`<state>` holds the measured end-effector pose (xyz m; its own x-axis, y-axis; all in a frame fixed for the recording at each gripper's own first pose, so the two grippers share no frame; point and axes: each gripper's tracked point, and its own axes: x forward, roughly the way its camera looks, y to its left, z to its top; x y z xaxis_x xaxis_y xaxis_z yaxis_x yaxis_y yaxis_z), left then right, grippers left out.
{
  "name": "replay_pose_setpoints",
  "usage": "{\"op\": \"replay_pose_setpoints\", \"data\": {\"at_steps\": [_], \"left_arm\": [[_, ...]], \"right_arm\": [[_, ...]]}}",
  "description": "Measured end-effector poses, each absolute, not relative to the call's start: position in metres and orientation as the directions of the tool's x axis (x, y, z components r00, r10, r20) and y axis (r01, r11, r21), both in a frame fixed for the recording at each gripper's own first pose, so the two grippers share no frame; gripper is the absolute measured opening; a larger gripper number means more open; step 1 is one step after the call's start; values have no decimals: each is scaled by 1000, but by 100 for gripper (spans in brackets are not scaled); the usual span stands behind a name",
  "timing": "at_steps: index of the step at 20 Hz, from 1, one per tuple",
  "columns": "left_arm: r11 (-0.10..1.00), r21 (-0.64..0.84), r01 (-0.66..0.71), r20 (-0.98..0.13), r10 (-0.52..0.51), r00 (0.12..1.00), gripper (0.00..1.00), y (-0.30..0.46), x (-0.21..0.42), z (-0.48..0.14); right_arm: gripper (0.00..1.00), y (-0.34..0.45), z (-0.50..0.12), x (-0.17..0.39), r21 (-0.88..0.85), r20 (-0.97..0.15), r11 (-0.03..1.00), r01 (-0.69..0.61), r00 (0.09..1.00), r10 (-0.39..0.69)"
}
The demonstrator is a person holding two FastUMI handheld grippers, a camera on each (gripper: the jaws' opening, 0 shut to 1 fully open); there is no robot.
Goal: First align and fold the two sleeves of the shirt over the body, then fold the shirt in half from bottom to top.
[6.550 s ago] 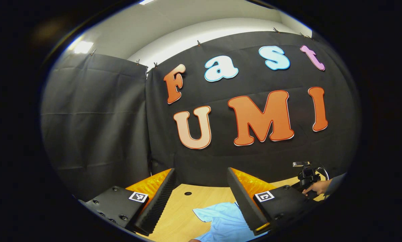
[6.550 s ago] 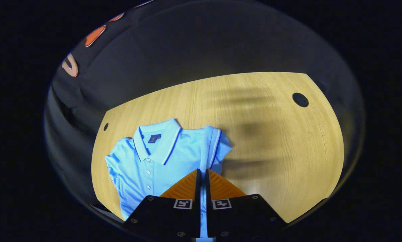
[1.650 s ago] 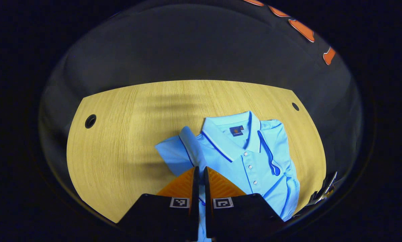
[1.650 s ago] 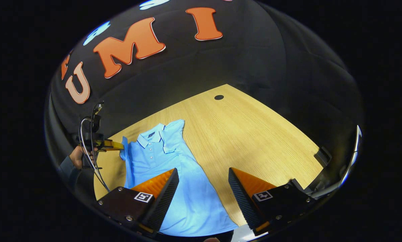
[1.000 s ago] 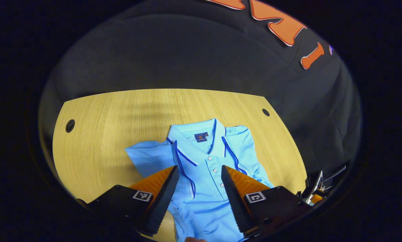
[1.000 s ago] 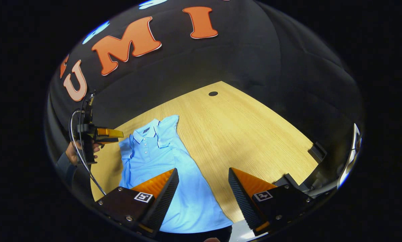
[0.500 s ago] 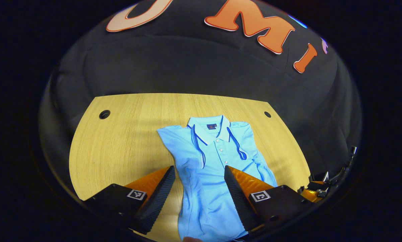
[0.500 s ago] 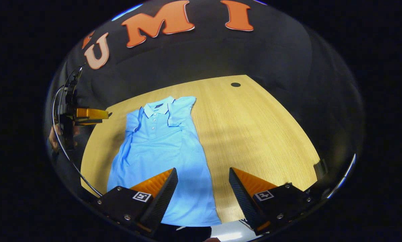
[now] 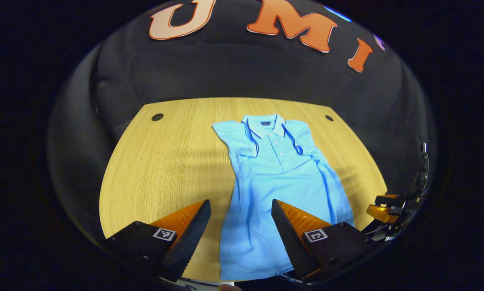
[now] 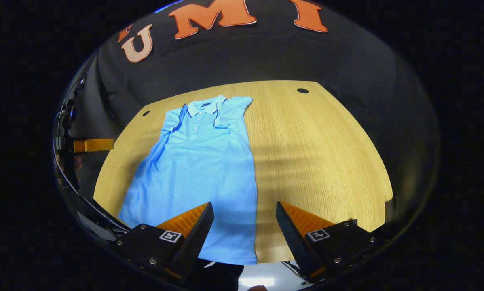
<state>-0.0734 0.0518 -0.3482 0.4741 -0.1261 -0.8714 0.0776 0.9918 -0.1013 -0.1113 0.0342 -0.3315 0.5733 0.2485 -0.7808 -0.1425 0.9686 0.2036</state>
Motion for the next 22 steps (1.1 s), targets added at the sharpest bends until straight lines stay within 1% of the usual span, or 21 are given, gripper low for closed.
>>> {"op": "replay_pose_setpoints", "data": {"at_steps": [3,6,7,8,9,14,15,17,18,19,20,21,22], "left_arm": [[992,-108,60,-899,-123,421,99,45,-114,-363],[993,-116,37,-927,-121,356,100,44,-152,-380],[993,-112,34,-936,-117,333,99,44,-162,-388],[993,-109,34,-942,-114,316,96,46,-172,-394],[994,-105,36,-948,-111,298,100,48,-184,-399],[996,-80,38,-973,-86,213,99,58,-230,-424],[997,-73,34,-977,-78,199,99,60,-238,-430],[998,-67,20,-982,-70,174,100,63,-246,-437],[998,-61,17,-983,-63,171,100,65,-249,-439],[998,-58,12,-984,-59,167,100,67,-251,-441],[998,-61,5,-985,-61,164,100,67,-254,-443],[998,-56,2,-986,-56,158,100,69,-256,-447],[999,-42,3,-988,-42,149,100,72,-260,-452]], "right_arm": [[97,38,-345,-126,207,-799,962,-176,537,270],[97,40,-360,-139,200,-826,961,-190,494,270],[97,43,-363,-144,207,-830,959,-194,483,277],[97,44,-367,-148,210,-834,957,-198,474,281],[97,44,-371,-153,208,-841,957,-202,463,280],[97,47,-390,-182,190,-876,962,-194,408,255],[97,44,-396,-188,167,-890,969,-184,396,228],[97,49,-407,-206,161,-915,973,-165,346,210],[100,51,-411,-210,148,-923,975,-164,333,195],[97,50,-406,-208,134,-913,976,-169,362,188],[98,51,-410,-211,123,-922,977,-174,344,178],[96,49,-407,-212,111,-919,978,-176,357,168],[98,46,-410,-212,96,-926,981,-169,347,151]]}}
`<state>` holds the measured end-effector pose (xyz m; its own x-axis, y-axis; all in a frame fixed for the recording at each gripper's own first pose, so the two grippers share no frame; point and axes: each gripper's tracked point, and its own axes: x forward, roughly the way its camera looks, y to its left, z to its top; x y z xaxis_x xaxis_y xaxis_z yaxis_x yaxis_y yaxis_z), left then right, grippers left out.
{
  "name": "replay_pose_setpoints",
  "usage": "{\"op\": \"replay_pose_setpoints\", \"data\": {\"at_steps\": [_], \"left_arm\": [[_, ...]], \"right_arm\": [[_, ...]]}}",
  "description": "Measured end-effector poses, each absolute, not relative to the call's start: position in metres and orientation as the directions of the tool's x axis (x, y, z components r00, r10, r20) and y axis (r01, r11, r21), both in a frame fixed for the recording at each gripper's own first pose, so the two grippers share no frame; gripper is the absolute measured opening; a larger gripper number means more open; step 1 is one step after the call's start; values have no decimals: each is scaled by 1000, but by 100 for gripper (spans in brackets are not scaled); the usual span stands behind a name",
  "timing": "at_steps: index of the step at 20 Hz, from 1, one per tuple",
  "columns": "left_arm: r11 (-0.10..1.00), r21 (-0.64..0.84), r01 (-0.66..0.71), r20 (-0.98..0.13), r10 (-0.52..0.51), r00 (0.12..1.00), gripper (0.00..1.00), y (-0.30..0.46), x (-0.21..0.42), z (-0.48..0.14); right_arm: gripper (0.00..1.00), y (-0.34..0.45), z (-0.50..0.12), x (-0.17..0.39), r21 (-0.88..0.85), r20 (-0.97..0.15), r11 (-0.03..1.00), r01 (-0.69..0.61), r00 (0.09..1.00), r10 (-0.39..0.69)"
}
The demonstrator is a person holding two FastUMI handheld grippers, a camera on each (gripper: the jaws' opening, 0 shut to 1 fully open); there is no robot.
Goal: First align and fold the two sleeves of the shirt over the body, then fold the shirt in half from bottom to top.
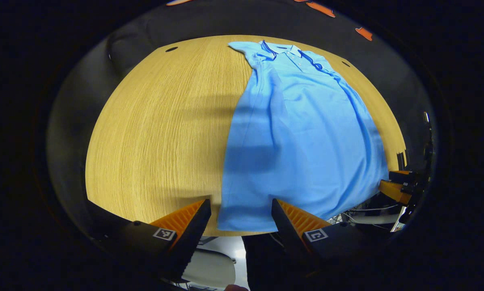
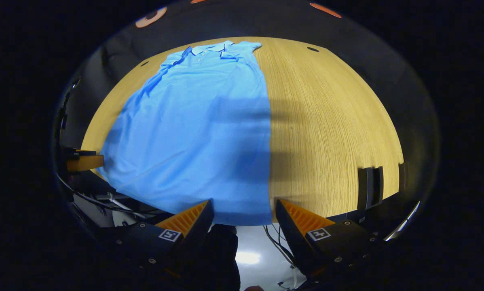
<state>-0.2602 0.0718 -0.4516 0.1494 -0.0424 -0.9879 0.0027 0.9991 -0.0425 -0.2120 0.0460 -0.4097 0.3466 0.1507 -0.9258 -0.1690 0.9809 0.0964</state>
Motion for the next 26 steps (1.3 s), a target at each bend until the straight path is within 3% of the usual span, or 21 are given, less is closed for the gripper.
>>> {"op": "replay_pose_setpoints", "data": {"at_steps": [2,3,6,8,10,13,18,26], "left_arm": [[1000,-21,-13,-993,-19,119,99,71,-273,-456],[999,-31,6,-987,-32,159,99,64,-265,-455],[998,-28,48,-986,-35,166,99,58,-269,-457],[998,-32,46,-984,-40,172,94,52,-270,-453],[998,-50,45,-983,-57,175,71,38,-265,-456],[997,-78,5,-979,-77,191,14,20,-260,-457],[992,-126,-14,-976,-122,181,10,1,-259,-452],[986,-159,-51,-940,-136,312,10,3,-215,-395]], "right_arm": [[95,46,-414,-210,90,-931,986,-139,340,133],[93,44,-412,-210,88,-934,988,-126,335,126],[82,38,-413,-207,90,-942,993,-82,316,111],[62,33,-414,-203,95,-944,995,-41,313,103],[45,33,-413,-198,114,-940,993,-16,321,113],[10,35,-413,-194,154,-930,987,41,345,131],[6,49,-402,-186,283,-912,957,58,325,250],[6,45,-358,-171,363,-867,931,29,378,326]]}}
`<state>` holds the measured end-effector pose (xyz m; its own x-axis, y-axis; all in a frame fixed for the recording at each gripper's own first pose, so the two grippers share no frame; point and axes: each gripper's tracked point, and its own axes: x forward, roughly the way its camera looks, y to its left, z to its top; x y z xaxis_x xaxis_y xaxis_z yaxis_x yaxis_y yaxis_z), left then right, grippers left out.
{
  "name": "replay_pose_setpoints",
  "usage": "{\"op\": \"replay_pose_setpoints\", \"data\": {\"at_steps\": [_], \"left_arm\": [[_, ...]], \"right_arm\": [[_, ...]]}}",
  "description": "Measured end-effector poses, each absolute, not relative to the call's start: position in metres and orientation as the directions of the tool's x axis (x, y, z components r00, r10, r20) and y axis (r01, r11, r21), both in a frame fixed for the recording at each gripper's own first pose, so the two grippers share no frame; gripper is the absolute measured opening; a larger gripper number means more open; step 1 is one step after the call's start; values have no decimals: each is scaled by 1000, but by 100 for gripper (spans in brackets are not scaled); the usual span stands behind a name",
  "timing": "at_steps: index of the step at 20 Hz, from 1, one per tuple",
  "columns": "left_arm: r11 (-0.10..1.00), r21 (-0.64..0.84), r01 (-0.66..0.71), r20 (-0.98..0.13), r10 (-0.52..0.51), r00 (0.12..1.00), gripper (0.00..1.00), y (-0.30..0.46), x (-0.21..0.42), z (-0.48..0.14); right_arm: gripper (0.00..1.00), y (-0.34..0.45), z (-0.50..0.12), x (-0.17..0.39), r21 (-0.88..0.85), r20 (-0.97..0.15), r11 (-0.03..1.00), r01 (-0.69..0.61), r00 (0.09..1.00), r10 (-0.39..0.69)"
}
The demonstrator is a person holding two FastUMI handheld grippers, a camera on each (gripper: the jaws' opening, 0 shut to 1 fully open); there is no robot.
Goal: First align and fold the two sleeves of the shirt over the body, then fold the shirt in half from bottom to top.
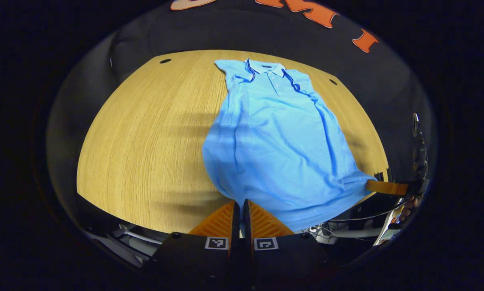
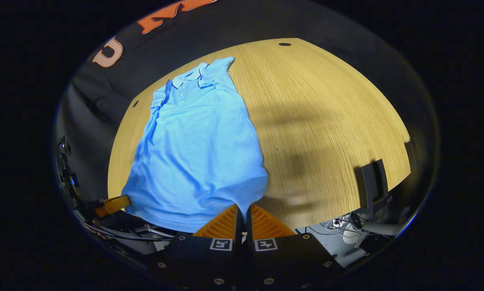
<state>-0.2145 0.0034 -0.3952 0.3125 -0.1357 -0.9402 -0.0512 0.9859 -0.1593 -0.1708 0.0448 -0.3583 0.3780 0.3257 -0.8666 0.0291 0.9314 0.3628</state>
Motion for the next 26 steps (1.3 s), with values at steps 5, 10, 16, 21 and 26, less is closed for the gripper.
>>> {"op": "replay_pose_setpoints", "data": {"at_steps": [5,10,16,21,26], "left_arm": [[988,-153,-4,-910,-139,392,9,0,-175,-358],[987,-150,57,-876,-159,456,9,-6,-126,-332],[976,-212,55,-843,-211,495,9,-1,-65,-312],[973,-223,62,-828,-223,514,9,16,-6,-306],[972,-222,82,-822,-232,520,9,29,59,-318]], "right_arm": [[6,41,-329,-145,379,-837,925,-16,421,350],[6,39,-296,-104,366,-816,929,-47,464,345],[2,39,-252,-43,355,-788,933,-61,518,333],[6,51,-237,10,317,-779,945,-85,545,310],[6,66,-235,73,289,-784,953,-93,549,291]]}}
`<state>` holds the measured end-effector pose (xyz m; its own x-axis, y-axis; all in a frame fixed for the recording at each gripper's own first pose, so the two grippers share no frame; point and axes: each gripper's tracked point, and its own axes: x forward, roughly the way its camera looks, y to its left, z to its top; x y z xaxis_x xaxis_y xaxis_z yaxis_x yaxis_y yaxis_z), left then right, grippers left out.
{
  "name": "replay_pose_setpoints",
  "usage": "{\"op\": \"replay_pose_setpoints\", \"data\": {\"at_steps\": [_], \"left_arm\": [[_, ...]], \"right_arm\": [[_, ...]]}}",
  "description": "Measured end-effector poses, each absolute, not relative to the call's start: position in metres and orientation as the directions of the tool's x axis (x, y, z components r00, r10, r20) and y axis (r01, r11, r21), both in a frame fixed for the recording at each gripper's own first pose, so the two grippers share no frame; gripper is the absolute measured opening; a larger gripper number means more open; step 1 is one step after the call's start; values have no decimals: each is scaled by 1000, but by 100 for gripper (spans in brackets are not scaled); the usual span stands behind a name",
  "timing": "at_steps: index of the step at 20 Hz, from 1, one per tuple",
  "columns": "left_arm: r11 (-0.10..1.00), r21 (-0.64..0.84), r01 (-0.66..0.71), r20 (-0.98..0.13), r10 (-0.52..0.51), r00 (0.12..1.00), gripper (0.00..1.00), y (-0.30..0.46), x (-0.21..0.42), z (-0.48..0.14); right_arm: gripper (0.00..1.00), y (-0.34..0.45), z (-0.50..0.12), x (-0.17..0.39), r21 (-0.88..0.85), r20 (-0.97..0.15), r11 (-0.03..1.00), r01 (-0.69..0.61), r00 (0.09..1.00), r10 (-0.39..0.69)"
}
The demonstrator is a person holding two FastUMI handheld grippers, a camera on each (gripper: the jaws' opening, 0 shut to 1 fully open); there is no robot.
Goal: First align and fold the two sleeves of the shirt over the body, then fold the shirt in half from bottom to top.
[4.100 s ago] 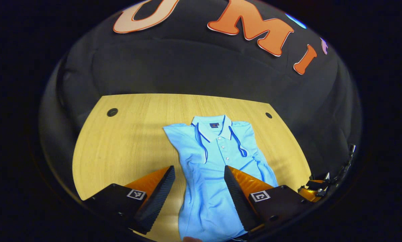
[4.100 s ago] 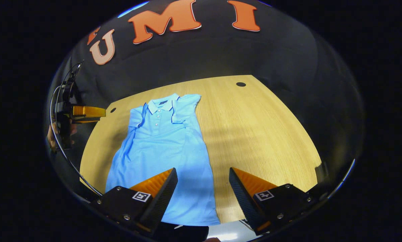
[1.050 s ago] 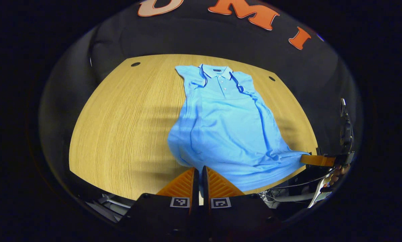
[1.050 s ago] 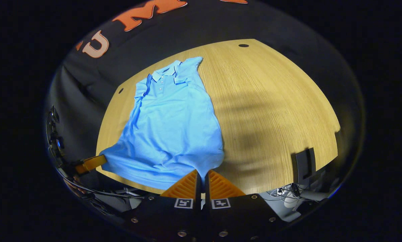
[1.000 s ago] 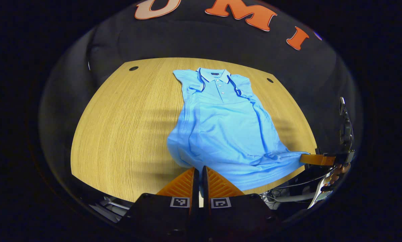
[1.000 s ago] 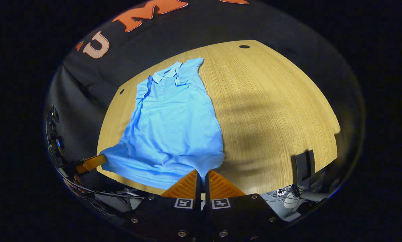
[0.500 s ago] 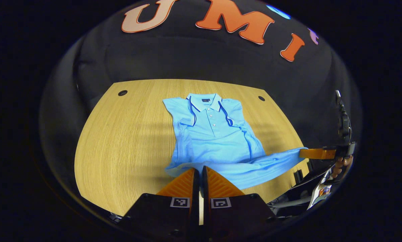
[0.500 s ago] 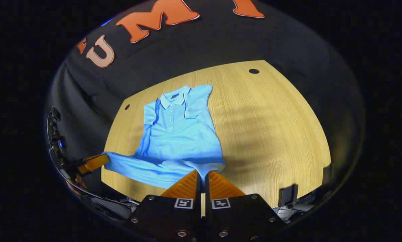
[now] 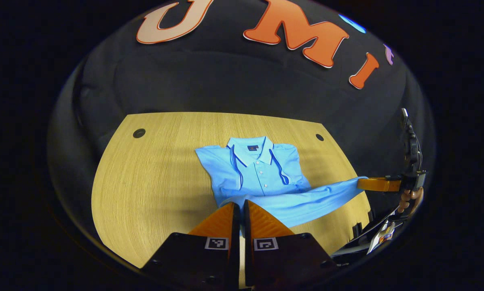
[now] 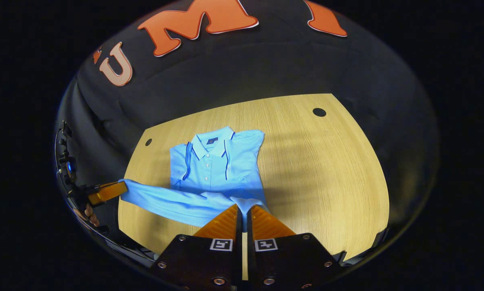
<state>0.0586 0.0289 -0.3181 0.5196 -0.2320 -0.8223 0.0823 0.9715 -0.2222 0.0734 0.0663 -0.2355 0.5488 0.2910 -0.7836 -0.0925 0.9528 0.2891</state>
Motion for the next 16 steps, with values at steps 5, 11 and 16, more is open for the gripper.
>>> {"op": "replay_pose_setpoints", "data": {"at_steps": [5,11,16], "left_arm": [[971,-219,95,-836,-237,495,9,47,129,-356],[958,-277,78,-842,-281,461,9,60,203,-407],[971,-241,-1,-808,-199,555,34,85,262,-422]], "right_arm": [[6,82,-247,149,291,-794,954,-69,539,281],[5,107,-271,236,366,-777,930,-9,547,311],[30,99,-265,284,461,-717,880,116,632,293]]}}
